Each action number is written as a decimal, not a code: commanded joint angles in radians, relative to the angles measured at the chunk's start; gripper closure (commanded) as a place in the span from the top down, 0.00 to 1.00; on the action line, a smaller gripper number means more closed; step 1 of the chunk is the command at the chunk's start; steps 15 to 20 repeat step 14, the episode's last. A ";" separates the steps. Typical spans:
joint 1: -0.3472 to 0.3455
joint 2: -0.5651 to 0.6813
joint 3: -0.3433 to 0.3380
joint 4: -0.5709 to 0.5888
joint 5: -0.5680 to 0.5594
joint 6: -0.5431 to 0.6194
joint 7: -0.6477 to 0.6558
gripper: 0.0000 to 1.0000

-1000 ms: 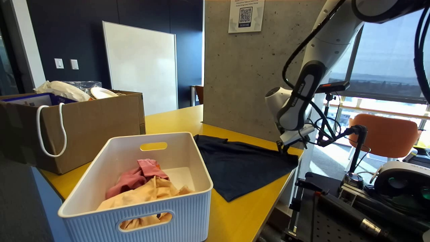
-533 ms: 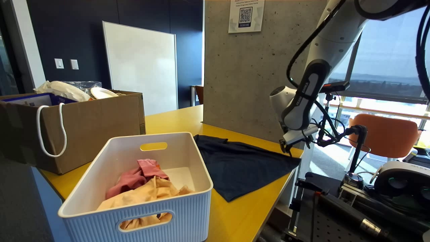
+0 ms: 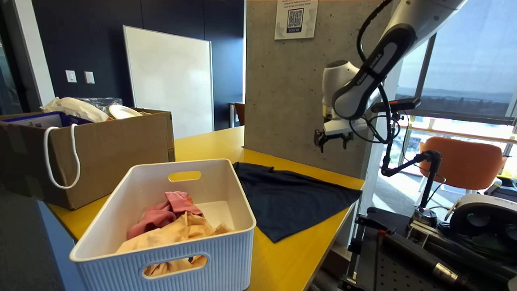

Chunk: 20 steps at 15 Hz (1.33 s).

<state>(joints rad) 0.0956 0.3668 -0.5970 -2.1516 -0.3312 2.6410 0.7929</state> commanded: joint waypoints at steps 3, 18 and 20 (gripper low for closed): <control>-0.094 -0.099 0.188 -0.037 0.133 0.195 -0.043 1.00; -0.526 -0.164 0.887 -0.131 0.927 0.423 -0.608 1.00; -0.526 -0.164 0.887 -0.131 0.927 0.423 -0.608 1.00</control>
